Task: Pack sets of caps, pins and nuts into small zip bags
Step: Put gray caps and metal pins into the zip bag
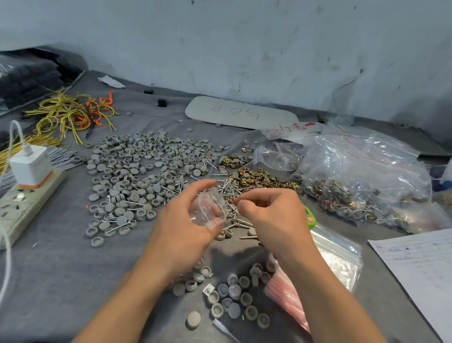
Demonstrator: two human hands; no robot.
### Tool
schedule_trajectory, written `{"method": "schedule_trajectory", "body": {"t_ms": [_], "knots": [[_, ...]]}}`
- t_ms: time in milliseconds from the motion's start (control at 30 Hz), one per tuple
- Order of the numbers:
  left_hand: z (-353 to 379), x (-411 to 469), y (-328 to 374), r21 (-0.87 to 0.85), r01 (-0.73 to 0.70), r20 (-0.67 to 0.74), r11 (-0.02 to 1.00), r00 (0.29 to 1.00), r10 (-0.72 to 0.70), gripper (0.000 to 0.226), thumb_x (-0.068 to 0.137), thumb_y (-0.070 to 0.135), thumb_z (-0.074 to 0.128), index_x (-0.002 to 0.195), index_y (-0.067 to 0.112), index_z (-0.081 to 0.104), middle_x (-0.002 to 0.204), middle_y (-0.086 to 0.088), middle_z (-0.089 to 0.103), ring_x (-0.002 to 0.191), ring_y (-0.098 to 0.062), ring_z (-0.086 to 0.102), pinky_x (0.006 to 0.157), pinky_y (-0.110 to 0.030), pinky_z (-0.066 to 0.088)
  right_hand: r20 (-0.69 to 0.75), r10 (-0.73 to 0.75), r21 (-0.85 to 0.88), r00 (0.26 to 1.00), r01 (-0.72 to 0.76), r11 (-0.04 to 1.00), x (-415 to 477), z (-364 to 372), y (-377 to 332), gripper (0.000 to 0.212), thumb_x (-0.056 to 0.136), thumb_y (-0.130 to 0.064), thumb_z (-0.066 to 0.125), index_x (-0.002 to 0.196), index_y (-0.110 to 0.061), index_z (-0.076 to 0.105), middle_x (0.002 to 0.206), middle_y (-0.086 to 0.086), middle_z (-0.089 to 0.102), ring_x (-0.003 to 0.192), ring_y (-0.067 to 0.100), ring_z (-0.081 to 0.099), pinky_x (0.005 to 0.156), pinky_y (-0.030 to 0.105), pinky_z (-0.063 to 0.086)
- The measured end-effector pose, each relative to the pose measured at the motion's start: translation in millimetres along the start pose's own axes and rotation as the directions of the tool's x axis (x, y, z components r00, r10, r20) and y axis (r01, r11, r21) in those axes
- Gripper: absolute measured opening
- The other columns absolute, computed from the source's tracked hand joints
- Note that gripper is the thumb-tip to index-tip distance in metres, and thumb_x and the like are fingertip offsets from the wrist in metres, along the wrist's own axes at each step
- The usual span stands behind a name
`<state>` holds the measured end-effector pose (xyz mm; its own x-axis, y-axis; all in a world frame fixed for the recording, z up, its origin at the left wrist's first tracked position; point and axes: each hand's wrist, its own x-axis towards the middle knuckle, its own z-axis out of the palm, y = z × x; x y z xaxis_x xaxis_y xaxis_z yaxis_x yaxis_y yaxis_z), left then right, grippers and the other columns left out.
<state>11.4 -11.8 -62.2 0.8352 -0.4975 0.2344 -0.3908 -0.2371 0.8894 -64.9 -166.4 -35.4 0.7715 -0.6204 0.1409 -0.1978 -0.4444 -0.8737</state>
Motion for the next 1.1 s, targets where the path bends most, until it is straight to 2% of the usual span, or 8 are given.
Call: {"method": "schedule_trajectory", "body": {"t_ms": [67,200,467,567,767,867,1000,1100], "knots": [[-4,3,0,-0.114,0.048,-0.050,0.992,0.997,-0.054,0.067,0.079,0.020,0.086,0.125,0.059,0.057,0.112,0.012,0.075,0.102,-0.007,0.070,0.089,-0.036,0.057,0.025,0.014,-0.175,1.000,-0.009,0.984,0,0,1,0.018,0.089,-0.020,0.077,0.077,-0.032,0.080,0.065,-0.019,0.070,0.054,-0.002,0.062,0.048,0.013,0.046],[-14,13,-5,-0.385,0.056,-0.122,0.921,0.986,-0.111,0.060,0.082,-0.003,0.079,0.127,0.034,0.066,0.100,0.002,0.078,0.092,-0.009,0.074,0.077,-0.018,0.056,0.172,0.028,-0.575,0.985,0.077,0.815,-7,13,3,0.014,0.094,-0.025,0.071,0.100,-0.034,0.080,0.094,-0.007,0.075,0.085,0.018,0.069,0.078,0.034,0.061],[-15,13,-7,-0.399,0.028,-0.120,0.917,0.989,-0.083,0.061,0.081,-0.002,0.080,0.128,0.035,0.066,0.097,0.004,0.078,0.089,-0.007,0.074,0.075,-0.019,0.055,0.137,-0.066,-0.672,0.988,0.142,0.727,-11,25,5,0.016,0.095,-0.031,0.066,0.103,-0.035,0.078,0.098,-0.004,0.076,0.092,0.025,0.069,0.070,0.031,0.047],[-15,11,-7,-0.309,0.032,-0.106,0.950,0.992,-0.068,0.064,0.081,0.003,0.083,0.127,0.043,0.064,0.101,0.010,0.077,0.091,-0.005,0.074,0.077,-0.019,0.055,0.048,-0.083,-0.576,0.995,0.095,0.812,-7,19,7,0.013,0.097,-0.031,0.067,0.095,-0.032,0.079,0.086,-0.013,0.074,0.081,0.014,0.068,0.071,0.030,0.053],[-5,2,-3,-0.018,-0.015,-0.005,1.000,1.000,0.015,0.075,0.080,0.019,0.085,0.134,0.058,0.049,0.123,0.025,0.063,0.101,0.012,0.062,0.082,-0.014,0.048,-0.079,-0.269,0.043,0.960,0.273,0.961,-6,6,-1,0.014,0.089,-0.025,0.079,0.079,-0.034,0.081,0.072,-0.021,0.073,0.068,0.002,0.068,0.059,0.013,0.047],[2,0,-3,0.091,-0.034,0.046,0.995,0.999,0.029,0.082,0.077,0.012,0.083,0.132,0.060,0.047,0.108,0.027,0.064,0.087,0.018,0.061,0.061,-0.011,0.050,0.017,-0.310,0.002,0.951,0.310,0.951,-10,12,-6,0.014,0.087,-0.021,0.080,0.084,-0.034,0.083,0.073,-0.024,0.073,0.071,-0.003,0.068,0.062,0.010,0.047],[4,-1,-4,0.143,-0.058,0.076,0.988,0.996,0.048,0.083,0.073,0.007,0.077,0.131,0.059,0.049,0.099,0.037,0.062,0.095,0.020,0.058,0.068,0.001,0.043,0.110,-0.317,-0.095,0.942,0.327,0.940,-15,22,-6,0.018,0.087,-0.017,0.073,0.090,-0.031,0.084,0.060,-0.029,0.064,0.058,-0.001,0.060,0.054,0.009,0.040],[1,0,-5,0.158,-0.047,0.061,0.986,0.997,0.038,0.078,0.077,0.013,0.079,0.130,0.063,0.051,0.111,0.032,0.066,0.100,0.005,0.063,0.076,-0.012,0.047,0.009,-0.269,0.041,0.963,0.268,0.962,-12,18,-6,0.021,0.087,-0.019,0.070,0.086,-0.035,0.084,0.067,-0.023,0.072,0.059,0.001,0.064,0.054,0.012,0.044]]}}
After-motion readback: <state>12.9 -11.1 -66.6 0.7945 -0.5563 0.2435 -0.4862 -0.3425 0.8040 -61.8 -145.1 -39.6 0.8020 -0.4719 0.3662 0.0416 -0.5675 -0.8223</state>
